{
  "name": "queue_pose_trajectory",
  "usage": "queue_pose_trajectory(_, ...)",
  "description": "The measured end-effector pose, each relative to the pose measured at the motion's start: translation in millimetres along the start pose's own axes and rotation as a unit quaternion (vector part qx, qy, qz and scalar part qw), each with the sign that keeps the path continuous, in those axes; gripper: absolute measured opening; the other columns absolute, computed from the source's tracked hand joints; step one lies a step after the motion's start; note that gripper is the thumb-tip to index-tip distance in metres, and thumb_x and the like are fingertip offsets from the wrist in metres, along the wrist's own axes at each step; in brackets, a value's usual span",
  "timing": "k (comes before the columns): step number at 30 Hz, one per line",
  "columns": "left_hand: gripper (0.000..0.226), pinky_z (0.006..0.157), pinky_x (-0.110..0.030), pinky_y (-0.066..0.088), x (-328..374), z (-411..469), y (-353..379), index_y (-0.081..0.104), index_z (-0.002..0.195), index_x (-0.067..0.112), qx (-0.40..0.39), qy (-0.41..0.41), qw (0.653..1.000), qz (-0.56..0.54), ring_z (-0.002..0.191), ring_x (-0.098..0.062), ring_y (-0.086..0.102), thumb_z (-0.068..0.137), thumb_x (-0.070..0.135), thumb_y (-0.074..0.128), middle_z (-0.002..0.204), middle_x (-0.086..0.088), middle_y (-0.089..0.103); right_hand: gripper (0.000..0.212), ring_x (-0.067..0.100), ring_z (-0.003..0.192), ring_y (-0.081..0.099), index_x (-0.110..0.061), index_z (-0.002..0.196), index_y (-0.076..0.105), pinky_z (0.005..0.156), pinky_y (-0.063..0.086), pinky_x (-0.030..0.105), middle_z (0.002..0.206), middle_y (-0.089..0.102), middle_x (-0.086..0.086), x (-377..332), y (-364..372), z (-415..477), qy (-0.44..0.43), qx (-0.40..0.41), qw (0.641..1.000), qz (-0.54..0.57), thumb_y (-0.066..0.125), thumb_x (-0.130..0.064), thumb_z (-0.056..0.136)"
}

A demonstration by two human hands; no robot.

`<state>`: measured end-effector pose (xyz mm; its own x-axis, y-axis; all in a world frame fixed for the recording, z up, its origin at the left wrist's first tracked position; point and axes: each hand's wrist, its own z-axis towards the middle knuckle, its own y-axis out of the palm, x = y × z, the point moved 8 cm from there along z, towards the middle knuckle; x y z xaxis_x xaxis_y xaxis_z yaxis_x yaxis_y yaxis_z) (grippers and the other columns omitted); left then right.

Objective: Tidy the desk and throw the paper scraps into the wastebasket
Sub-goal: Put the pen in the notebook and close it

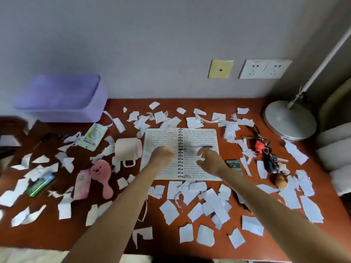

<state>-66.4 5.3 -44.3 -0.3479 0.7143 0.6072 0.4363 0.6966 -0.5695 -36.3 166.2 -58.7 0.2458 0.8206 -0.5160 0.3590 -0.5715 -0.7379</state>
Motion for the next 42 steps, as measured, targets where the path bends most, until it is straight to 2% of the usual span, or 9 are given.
queue_pose_trajectory(3, 0.013, 0.065, -0.025, 0.037, -10, 9, 8, 0.053, 0.076, 0.014, -0.018, -0.016, 0.999, 0.046, 0.079, -0.018, 0.05, 0.086, 0.007, 0.048, 0.081, -0.005, 0.052, 0.045, 0.03, 0.115, 0.056, -0.01, 0.136, 0.039, 0.091, 0.051, 0.032, 0.145, 0.03, 0.015, 3, -1, 17, 0.011, 0.044, 0.999, -0.025, 0.049, -0.007, 0.091)
queue_pose_trajectory(6, 0.032, 0.081, -0.028, 0.043, -20, 29, 12, 0.056, 0.118, 0.009, -0.021, -0.03, 0.998, 0.057, 0.11, -0.024, 0.053, 0.087, 0.006, 0.047, 0.125, -0.011, 0.053, 0.056, 0.032, 0.13, 0.041, -0.012, 0.142, 0.029, 0.09, 0.054, 0.034, 0.151, 0.021, 0.015, 5, -2, 44, 0.004, 0.05, 0.994, -0.094, 0.043, 0.001, 0.089)
queue_pose_trajectory(13, 0.056, 0.109, -0.033, 0.034, -2, 82, 17, 0.031, 0.142, 0.009, -0.034, 0.025, 0.991, 0.125, 0.137, -0.023, 0.031, 0.088, -0.005, 0.039, 0.152, -0.007, 0.024, 0.04, 0.024, 0.117, 0.048, -0.004, 0.131, 0.042, 0.095, 0.05, 0.033, 0.129, 0.047, 0.012, 14, -3, 81, -0.009, 0.05, 0.981, -0.185, 0.039, 0.001, 0.092)
queue_pose_trajectory(19, 0.063, 0.115, -0.046, 0.022, 15, 132, 8, 0.02, 0.147, 0.015, 0.019, 0.056, 0.977, 0.207, 0.144, -0.025, 0.016, 0.089, 0.0, 0.039, 0.157, -0.006, 0.014, 0.02, 0.01, 0.051, 0.046, -0.008, 0.086, 0.055, 0.042, 0.038, 0.018, 0.073, 0.057, 0.004, 24, -2, 110, 0.023, 0.027, 0.998, -0.046, 0.04, -0.016, 0.098)
queue_pose_trajectory(22, 0.06, 0.113, -0.046, 0.023, 19, 151, -3, 0.02, 0.148, 0.015, 0.053, 0.048, 0.968, 0.242, 0.144, -0.028, 0.016, 0.092, 0.005, 0.04, 0.157, -0.009, 0.013, 0.024, 0.014, 0.05, 0.049, -0.013, 0.076, 0.053, 0.045, 0.041, 0.019, 0.068, 0.06, 0.005, 21, 0, 118, 0.031, 0.005, 0.999, 0.018, 0.043, -0.018, 0.097)
queue_pose_trajectory(27, 0.054, 0.11, -0.04, 0.031, 26, 151, -8, 0.038, 0.141, 0.012, 0.072, 0.064, 0.975, 0.199, 0.137, -0.027, 0.029, 0.089, -0.006, 0.037, 0.15, -0.011, 0.03, 0.02, 0.032, 0.085, 0.068, 0.001, 0.107, 0.061, 0.072, 0.058, 0.035, 0.108, 0.067, 0.018, 17, 4, 116, 0.026, -0.055, 0.998, 0.035, 0.051, -0.008, 0.092)
queue_pose_trajectory(32, 0.049, 0.106, -0.037, 0.039, 24, 112, -1, 0.043, 0.136, 0.012, 0.132, 0.083, 0.978, 0.143, 0.137, -0.022, 0.032, 0.091, -0.004, 0.033, 0.15, -0.007, 0.029, 0.022, 0.019, 0.068, 0.059, 0.0, 0.108, 0.063, 0.052, 0.045, 0.016, 0.114, 0.065, 0.018, 26, 6, 106, 0.026, -0.07, 0.996, 0.052, 0.054, -0.004, 0.089)
queue_pose_trajectory(38, 0.017, 0.087, -0.022, 0.046, -2, 45, 75, 0.064, 0.103, 0.005, -0.095, 0.208, 0.95, 0.21, 0.107, -0.02, 0.057, 0.091, 0.009, 0.053, 0.113, -0.007, 0.058, 0.025, 0.028, 0.101, 0.064, 0.004, 0.11, 0.064, 0.078, 0.048, 0.026, 0.116, 0.065, 0.018, 36, 20, 77, 0.059, -0.088, 0.991, 0.088, 0.059, -0.005, 0.087)
queue_pose_trajectory(42, 0.02, 0.096, -0.025, 0.045, -13, 22, 93, 0.066, 0.105, 0.008, -0.076, 0.23, 0.931, 0.274, 0.119, -0.017, 0.043, 0.09, 0.014, 0.054, 0.117, -0.004, 0.054, 0.027, 0.028, 0.104, 0.063, 0.002, 0.112, 0.064, 0.085, 0.049, 0.028, 0.121, 0.063, 0.016, 38, 31, 57, 0.063, -0.09, 0.988, 0.105, 0.058, -0.004, 0.087)
